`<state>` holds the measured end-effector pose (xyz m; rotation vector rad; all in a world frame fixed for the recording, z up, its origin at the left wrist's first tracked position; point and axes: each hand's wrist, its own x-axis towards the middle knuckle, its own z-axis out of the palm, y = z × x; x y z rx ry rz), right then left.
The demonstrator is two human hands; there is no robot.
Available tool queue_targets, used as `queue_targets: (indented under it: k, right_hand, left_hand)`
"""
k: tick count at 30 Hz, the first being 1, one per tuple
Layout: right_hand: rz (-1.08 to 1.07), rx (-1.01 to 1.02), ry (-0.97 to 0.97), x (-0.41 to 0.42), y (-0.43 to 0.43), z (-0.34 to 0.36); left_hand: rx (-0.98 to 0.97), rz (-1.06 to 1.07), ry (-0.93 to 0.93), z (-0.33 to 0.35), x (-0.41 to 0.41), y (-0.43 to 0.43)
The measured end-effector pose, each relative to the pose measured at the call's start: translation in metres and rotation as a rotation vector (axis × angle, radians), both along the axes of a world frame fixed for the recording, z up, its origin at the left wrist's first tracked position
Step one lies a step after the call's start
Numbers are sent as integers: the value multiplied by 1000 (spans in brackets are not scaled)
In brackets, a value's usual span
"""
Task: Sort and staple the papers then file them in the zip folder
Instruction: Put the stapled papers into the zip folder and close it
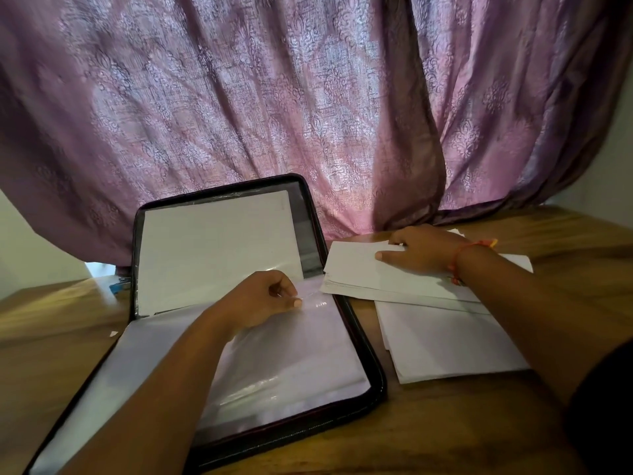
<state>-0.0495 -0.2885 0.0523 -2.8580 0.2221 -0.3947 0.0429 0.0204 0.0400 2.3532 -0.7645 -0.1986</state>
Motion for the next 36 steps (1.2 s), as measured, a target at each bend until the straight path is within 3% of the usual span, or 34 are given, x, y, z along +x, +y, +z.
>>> queue_targets:
  k: [17,22,29,36]
  right_hand:
    - [70,5,97,2,18,5]
    - [163,-23,330,3,38,12]
    - [291,6,449,-3,67,21]
    - [385,-27,667,-16,92,38]
  left_hand:
    - [-199,72,78,2,1,6]
    - [-219,63,69,4,-1,7]
    - [-185,29,126,9,-5,1]
    - [-102,-27,49,10,-6,2]
